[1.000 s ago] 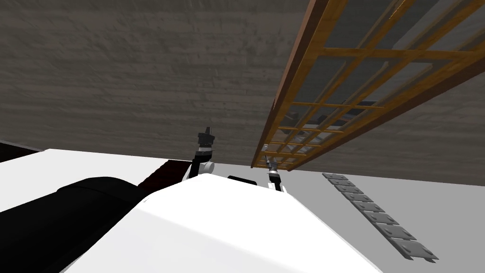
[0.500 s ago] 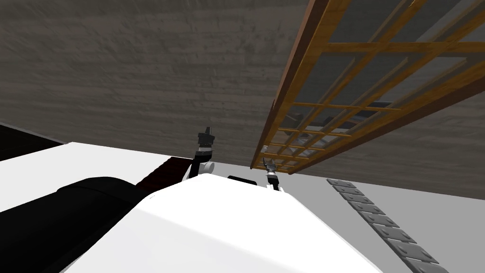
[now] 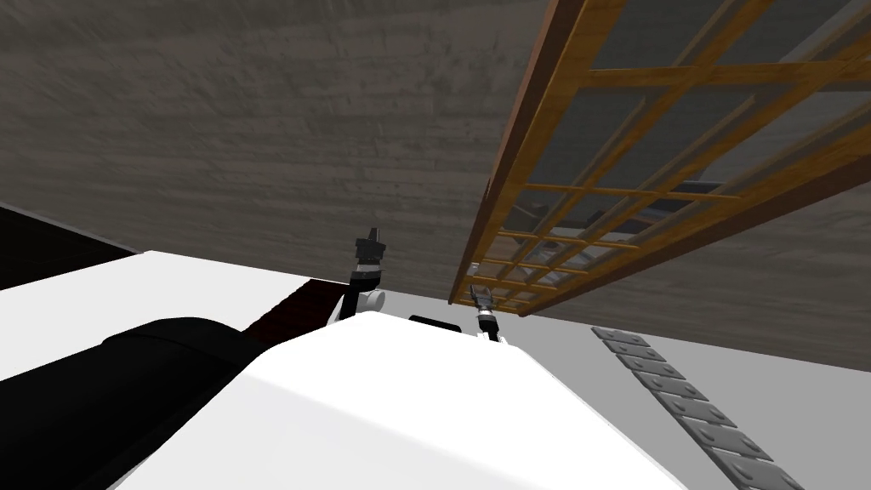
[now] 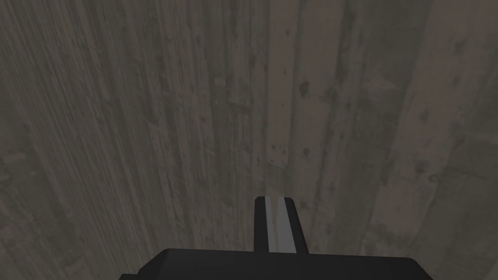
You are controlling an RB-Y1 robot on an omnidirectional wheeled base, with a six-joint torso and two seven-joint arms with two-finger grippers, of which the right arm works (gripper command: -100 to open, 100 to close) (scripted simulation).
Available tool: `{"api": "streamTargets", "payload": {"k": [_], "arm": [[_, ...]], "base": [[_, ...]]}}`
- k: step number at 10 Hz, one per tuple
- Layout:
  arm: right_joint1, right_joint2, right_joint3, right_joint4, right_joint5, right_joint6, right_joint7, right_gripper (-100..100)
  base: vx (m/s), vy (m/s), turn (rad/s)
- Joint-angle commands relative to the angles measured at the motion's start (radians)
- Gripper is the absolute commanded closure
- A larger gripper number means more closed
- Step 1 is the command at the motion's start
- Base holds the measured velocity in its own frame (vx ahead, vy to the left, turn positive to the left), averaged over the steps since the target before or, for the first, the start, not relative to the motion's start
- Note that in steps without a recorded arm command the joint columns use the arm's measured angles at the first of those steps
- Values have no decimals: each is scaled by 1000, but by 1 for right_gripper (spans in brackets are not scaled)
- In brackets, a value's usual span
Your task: Pull the door open
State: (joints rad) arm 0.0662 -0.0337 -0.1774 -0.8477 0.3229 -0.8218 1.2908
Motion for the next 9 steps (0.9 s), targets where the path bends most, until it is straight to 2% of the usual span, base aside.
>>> {"api": "streamTargets", "payload": {"k": [1,2,3,5,6,7,9], "arm": [[-18,-13,-31,31,-5,-5,13,-100],[-18,-13,-31,31,-5,-5,13,-100],[-34,-22,-57,57,-10,-10,25,-100],[-54,-30,-88,90,-15,-15,38,-100],[-65,-34,-105,107,-17,-18,46,-100],[-89,-40,-139,144,-22,-25,62,-100],[-116,-43,-172,181,-27,-32,78,-100]], "base": [[17,56,122],[12,70,55],[23,74,85],[47,56,78],[57,14,103],[83,-5,163],[83,-33,85]]}}
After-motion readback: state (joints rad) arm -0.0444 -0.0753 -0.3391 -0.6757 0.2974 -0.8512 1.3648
